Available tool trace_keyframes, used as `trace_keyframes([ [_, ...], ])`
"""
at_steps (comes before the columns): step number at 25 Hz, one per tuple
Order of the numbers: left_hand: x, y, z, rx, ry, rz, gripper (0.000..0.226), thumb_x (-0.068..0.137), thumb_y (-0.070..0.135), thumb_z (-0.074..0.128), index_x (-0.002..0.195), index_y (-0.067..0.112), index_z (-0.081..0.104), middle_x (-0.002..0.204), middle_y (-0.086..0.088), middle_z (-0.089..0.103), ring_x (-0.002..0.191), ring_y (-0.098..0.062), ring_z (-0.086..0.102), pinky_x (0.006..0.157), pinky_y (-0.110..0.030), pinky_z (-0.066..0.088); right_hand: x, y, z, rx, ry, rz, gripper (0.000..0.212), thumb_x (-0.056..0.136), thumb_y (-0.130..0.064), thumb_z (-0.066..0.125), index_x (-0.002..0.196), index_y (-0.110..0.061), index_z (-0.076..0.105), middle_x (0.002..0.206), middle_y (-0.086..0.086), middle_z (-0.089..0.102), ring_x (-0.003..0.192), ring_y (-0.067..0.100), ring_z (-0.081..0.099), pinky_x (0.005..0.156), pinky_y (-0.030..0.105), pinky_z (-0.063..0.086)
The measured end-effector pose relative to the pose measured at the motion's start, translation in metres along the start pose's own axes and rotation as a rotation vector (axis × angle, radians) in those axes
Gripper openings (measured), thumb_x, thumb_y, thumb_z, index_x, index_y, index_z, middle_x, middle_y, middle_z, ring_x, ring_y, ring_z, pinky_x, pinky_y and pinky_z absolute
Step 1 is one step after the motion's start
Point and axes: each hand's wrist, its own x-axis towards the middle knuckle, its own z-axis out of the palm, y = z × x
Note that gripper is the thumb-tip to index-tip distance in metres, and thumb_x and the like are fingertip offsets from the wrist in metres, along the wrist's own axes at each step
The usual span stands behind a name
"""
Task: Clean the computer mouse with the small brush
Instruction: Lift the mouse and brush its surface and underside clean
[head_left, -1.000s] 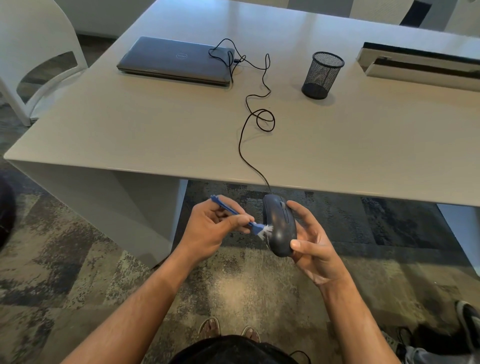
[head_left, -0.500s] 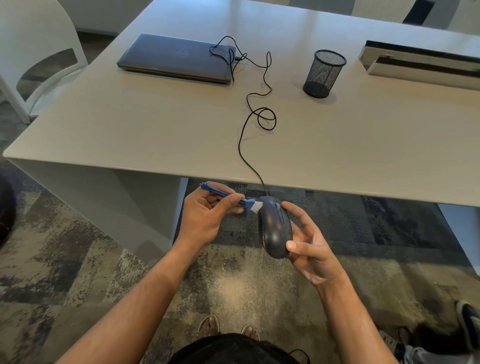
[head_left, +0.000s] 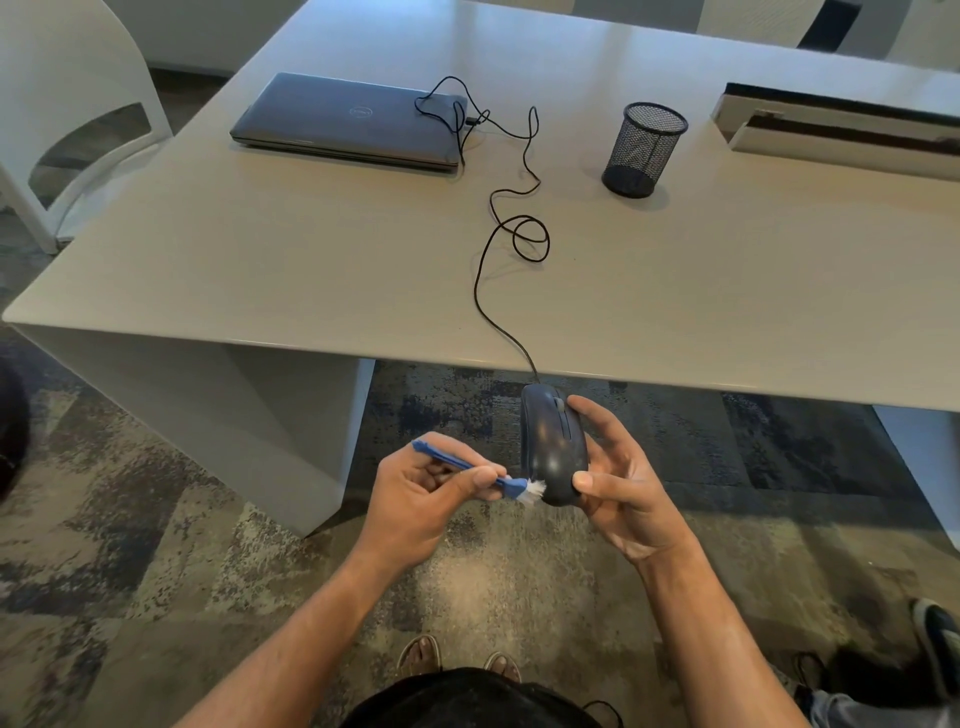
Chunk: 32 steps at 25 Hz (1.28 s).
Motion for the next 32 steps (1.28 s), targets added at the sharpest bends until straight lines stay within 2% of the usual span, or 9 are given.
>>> trace_keyframes([
  [5, -0.009, -0.003, 0.003, -0.024, 0.061, 0.036, 0.008, 0.083, 0.015, 0.078, 0.091, 0.014, 0.075, 0.090, -0.014, 0.078, 0.079, -0.031, 0.077, 0.069, -0.031, 0.063, 0.002, 0.001, 0.003, 0.018, -0.002, -0.002, 0.078, 0.067, 0.007, 0.070, 0.140, -0.014, 0.052, 0.135, 0.017, 0.061, 0.104, 0.033, 0.070, 0.076, 0.042, 0.062],
  [10, -0.002, 0.003, -0.008, -0.024, 0.209, 0.022, 0.014, 0.082, 0.027, 0.079, 0.092, 0.019, 0.076, 0.091, -0.012, 0.078, 0.081, -0.031, 0.077, 0.072, -0.030, 0.063, 0.000, 0.003, 0.003, 0.044, -0.023, 0.000, 0.076, 0.069, 0.008, 0.068, 0.140, -0.016, 0.052, 0.136, 0.016, 0.062, 0.107, 0.032, 0.070, 0.077, 0.040, 0.062],
  [13, 0.002, 0.002, -0.008, -0.042, 0.218, 0.024, 0.015, 0.082, 0.030, 0.080, 0.092, 0.020, 0.076, 0.092, -0.013, 0.078, 0.082, -0.033, 0.077, 0.073, -0.032, 0.063, 0.000, 0.005, 0.005, 0.047, -0.029, 0.005, 0.076, 0.070, 0.007, 0.068, 0.141, -0.016, 0.051, 0.136, 0.016, 0.062, 0.108, 0.032, 0.069, 0.078, 0.040, 0.062],
  [18, -0.010, -0.003, 0.002, -0.070, 0.165, 0.048, 0.010, 0.083, 0.023, 0.079, 0.092, 0.019, 0.077, 0.092, -0.015, 0.078, 0.082, -0.032, 0.077, 0.071, -0.033, 0.063, 0.000, 0.005, 0.005, 0.057, 0.021, -0.011, 0.075, 0.070, 0.005, 0.069, 0.139, -0.018, 0.055, 0.136, 0.016, 0.063, 0.109, 0.032, 0.069, 0.076, 0.039, 0.062],
  [23, -0.020, -0.007, 0.010, -0.076, 0.176, 0.043, 0.013, 0.082, 0.001, 0.071, 0.089, 0.011, 0.075, 0.089, -0.015, 0.078, 0.080, -0.032, 0.077, 0.069, -0.031, 0.063, -0.001, 0.005, 0.005, 0.050, 0.047, -0.014, 0.075, 0.068, 0.004, 0.071, 0.137, -0.020, 0.058, 0.140, 0.019, 0.059, 0.112, 0.034, 0.067, 0.080, 0.043, 0.062],
  [29, -0.028, -0.008, 0.017, -0.072, 0.159, 0.033, 0.019, 0.079, -0.001, 0.070, 0.087, 0.015, 0.076, 0.087, -0.013, 0.079, 0.080, -0.031, 0.077, 0.068, -0.034, 0.064, -0.001, 0.004, 0.008, 0.045, 0.063, -0.021, 0.078, 0.067, 0.003, 0.072, 0.139, -0.018, 0.054, 0.138, 0.016, 0.061, 0.112, 0.032, 0.068, 0.078, 0.041, 0.062],
  [32, -0.027, -0.008, 0.013, -0.063, 0.166, 0.044, 0.012, 0.080, -0.001, 0.070, 0.089, 0.006, 0.073, 0.088, -0.014, 0.078, 0.081, -0.032, 0.077, 0.069, -0.034, 0.063, -0.002, 0.004, 0.008, 0.049, 0.063, -0.022, 0.077, 0.067, 0.003, 0.072, 0.139, -0.018, 0.055, 0.138, 0.017, 0.061, 0.111, 0.033, 0.068, 0.078, 0.041, 0.062],
])
